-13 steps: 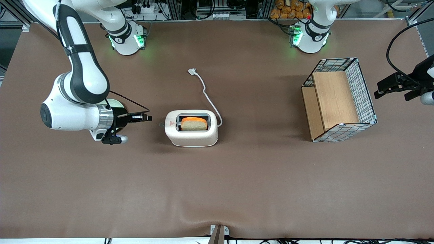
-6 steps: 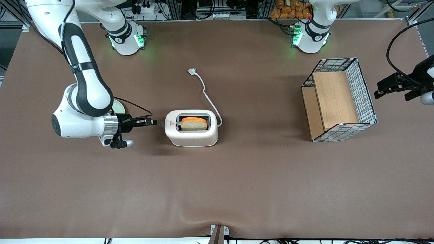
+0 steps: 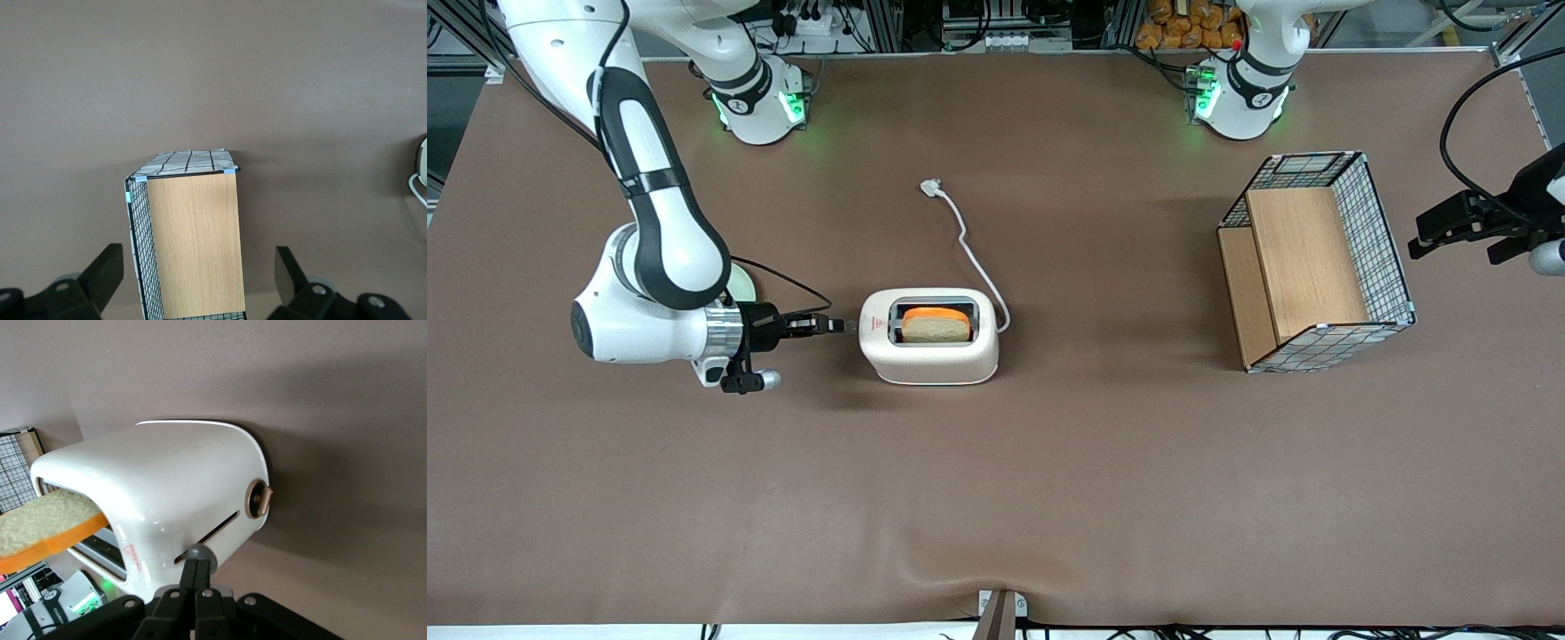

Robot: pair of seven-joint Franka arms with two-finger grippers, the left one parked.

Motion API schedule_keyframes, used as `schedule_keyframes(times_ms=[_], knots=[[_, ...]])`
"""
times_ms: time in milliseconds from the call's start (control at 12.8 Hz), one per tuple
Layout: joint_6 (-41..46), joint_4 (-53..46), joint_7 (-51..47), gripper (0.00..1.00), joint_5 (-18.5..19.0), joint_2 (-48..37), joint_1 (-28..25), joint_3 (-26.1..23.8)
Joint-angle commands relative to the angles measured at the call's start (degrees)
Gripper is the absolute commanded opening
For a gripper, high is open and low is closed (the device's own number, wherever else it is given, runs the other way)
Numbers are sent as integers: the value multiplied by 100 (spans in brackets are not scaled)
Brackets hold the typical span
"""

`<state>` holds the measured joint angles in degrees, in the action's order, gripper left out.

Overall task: Press toaster button with right arm
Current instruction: 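Bring the right gripper fingertips against the toaster's side lever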

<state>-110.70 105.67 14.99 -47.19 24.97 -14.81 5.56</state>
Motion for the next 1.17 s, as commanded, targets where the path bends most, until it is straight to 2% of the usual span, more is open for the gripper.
schedule_keyframes(times_ms=[0,392,1096], knots=[[-127,-2,250,0,-238,113,-22,-11],[-127,-2,250,0,-387,113,-145,-3],[-48,-55,189,0,-379,52,-136,-3]])
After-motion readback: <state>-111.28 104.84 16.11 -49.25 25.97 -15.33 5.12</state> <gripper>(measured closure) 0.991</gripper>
